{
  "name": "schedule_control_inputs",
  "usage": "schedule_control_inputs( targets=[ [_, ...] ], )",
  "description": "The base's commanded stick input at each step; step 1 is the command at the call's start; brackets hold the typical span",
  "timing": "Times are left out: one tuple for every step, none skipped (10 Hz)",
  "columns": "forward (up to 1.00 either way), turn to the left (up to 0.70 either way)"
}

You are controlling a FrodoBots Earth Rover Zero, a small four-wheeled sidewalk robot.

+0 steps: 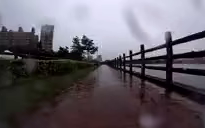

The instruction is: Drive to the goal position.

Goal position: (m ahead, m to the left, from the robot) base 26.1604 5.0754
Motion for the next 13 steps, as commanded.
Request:
schedule_control_inputs(
  targets=[
    [1.00, 0.00],
    [1.00, 0.00],
    [1.00, 0.00],
    [1.00, 0.00],
    [1.00, 0.00],
    [1.00, 0.00],
    [1.00, 0.00],
    [1.00, 0.00],
    [1.00, 0.00],
    [1.00, 0.00],
    [1.00, 0.00],
    [1.00, 0.00],
    [1.00, 0.00]
  ],
)
